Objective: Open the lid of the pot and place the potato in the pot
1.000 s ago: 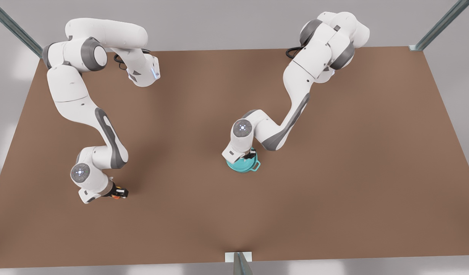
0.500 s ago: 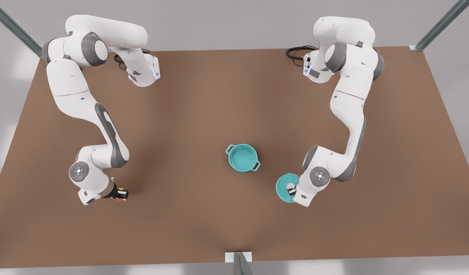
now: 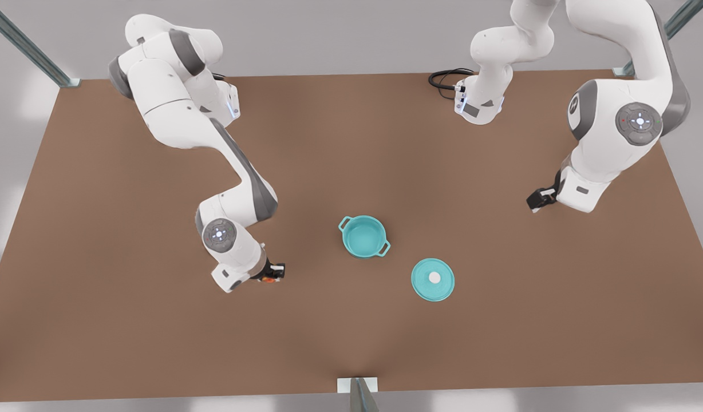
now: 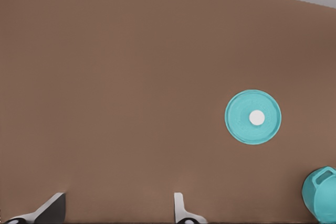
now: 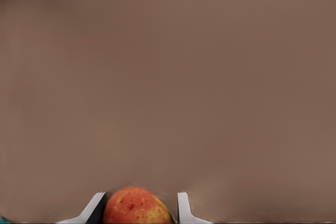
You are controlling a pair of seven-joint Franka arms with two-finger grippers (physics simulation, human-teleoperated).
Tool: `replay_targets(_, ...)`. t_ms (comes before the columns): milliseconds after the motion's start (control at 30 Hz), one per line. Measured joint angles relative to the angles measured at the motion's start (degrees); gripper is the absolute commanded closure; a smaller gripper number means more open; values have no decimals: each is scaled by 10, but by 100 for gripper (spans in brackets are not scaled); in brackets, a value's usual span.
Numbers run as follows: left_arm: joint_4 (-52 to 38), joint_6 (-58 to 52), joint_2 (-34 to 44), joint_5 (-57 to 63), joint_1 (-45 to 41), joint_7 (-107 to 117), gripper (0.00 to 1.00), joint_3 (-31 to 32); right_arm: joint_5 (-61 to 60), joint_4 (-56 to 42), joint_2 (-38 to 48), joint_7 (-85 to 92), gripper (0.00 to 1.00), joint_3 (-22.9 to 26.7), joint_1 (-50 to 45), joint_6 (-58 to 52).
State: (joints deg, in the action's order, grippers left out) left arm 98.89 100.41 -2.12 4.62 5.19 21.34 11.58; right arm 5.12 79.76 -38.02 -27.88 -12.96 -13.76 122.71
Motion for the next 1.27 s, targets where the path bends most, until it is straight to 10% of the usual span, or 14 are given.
replay_targets(233, -133, -12, -90, -9, -58, -63, 0, -84, -1, -54, -24, -122, 48, 2, -129, -52)
replay_targets(767, -73, 31, -103, -71, -60, -164, 0, -115, 1, -203, -179, -343, 47, 70, -265, -65)
replay_targets(800, -73, 31, -103, -75, -60, -165, 0, -115, 2, -203, -179, -353, 0, 70, -266, -66)
replay_targets(967, -73, 29, -104, -83, -59, -173, 0, -115, 3, -203, -173, -390, 0, 71, -264, -69)
replay_targets(1167, -90, 28, -112, -86, -64, -181, 0, -115, -18, -172, -9, -353, 0, 59, 7, -182)
replay_targets(1267, -91, 28, -112, -87, -63, -184, 0, -115, -25, 48, 130, -283, 0, 59, 151, -190)
